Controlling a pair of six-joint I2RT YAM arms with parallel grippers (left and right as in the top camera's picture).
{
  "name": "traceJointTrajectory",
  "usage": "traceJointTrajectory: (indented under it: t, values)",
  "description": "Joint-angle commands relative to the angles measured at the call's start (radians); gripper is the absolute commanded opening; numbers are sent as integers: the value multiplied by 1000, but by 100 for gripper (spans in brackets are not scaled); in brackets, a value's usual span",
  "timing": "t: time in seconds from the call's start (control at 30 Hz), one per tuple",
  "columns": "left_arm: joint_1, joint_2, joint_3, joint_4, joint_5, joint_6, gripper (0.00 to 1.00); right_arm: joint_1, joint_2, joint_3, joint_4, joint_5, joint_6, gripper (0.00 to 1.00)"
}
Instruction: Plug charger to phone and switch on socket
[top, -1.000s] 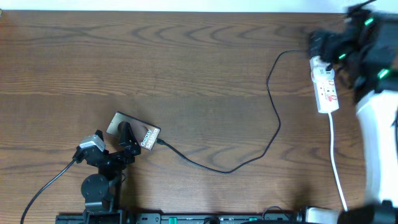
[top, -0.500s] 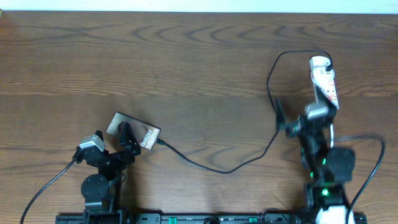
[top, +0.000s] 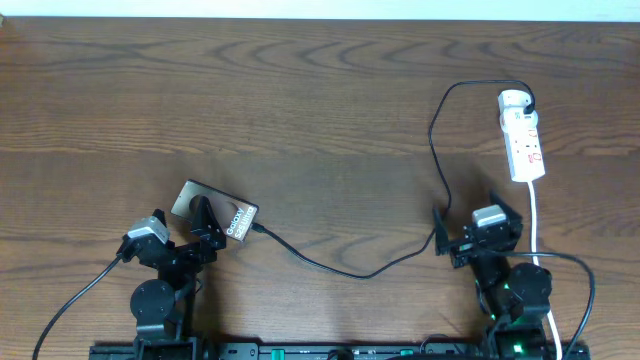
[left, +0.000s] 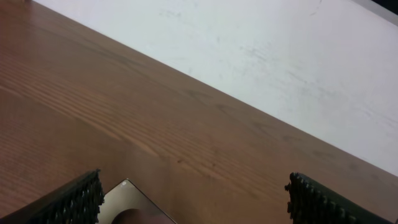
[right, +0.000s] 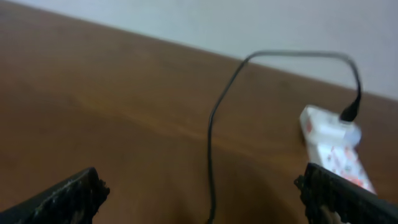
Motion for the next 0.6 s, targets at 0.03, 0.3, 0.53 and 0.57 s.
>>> traceJointTrajectory:
  t: [0.03,0.3,0.53,0.57]
  values:
    - [3,-6,-17,-37,-16,-8,92,-3,-173,0,-129,30,26,99]
    - [3,-6,-17,-37,-16,-8,92,-26,-265,0,-130,36,47,99]
    - [3,-6,-17,-37,-16,-8,92,-27,-265,0,-128,36,46,99]
    - [3,-6,-17,-37,-16,-8,92,-27,-265,0,-128,36,46,99]
